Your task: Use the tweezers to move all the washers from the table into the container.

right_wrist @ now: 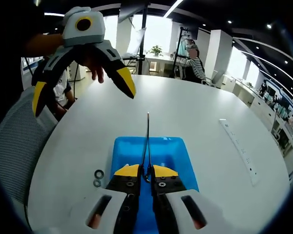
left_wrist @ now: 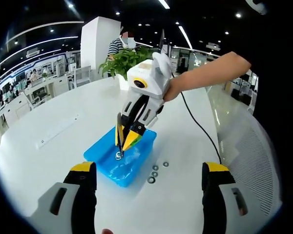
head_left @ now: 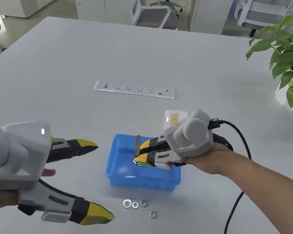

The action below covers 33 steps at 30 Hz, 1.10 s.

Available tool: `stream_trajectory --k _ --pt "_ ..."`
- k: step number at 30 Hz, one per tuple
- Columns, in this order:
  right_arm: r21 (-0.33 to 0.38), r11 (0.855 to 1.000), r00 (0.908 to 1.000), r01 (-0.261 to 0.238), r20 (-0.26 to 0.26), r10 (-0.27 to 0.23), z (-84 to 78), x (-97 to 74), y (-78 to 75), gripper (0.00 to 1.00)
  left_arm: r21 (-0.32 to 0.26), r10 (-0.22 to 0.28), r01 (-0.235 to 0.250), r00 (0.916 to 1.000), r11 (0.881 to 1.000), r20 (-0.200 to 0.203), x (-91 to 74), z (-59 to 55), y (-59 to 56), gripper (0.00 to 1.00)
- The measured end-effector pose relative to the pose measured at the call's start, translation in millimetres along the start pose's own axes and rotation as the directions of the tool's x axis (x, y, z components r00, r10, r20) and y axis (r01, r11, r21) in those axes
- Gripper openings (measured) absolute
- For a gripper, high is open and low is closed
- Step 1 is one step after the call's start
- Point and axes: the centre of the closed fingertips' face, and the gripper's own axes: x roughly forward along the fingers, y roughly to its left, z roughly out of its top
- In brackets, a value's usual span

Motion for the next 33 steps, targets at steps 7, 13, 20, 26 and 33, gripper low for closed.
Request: stream_trajectory --k 7,13,20,26,33 --pt "0.008 1.0 0.9997 -0.021 -0.007 0.022 -8.0 4.6 2.1 0.08 0.008 -0.008 0.008 0.9999 1.0 0.015 8.4 9.7 11.2 0.87" --pt "0.005 0.999 0.9993 -0.034 -0.014 0.035 -13.0 7.7 3.0 0.08 0.025 -0.018 0.017 0.9997 1.0 0.019 16.4 16.7 21.0 0.75" --pt "0.007 0.999 0.9989 -0.044 -0.017 0.044 -14.2 10.4 4.5 0.08 0.042 -0.03 0.03 0.9994 0.999 0.019 29.2 21.1 28.3 0.58" --pt "0.001 0.998 0.998 -0.057 -0.028 0.057 -19.4 11.8 7.2 0.08 0.08 -0.024 0.023 0.9996 0.997 0.014 40.1 23.5 38.3 0.39" --pt "-0.009 0.998 0.9976 -0.064 -0.028 0.063 -20.2 12.6 8.4 0.08 0.114 -0.054 0.053 0.9986 0.992 0.003 52.3 23.4 43.4 0.24"
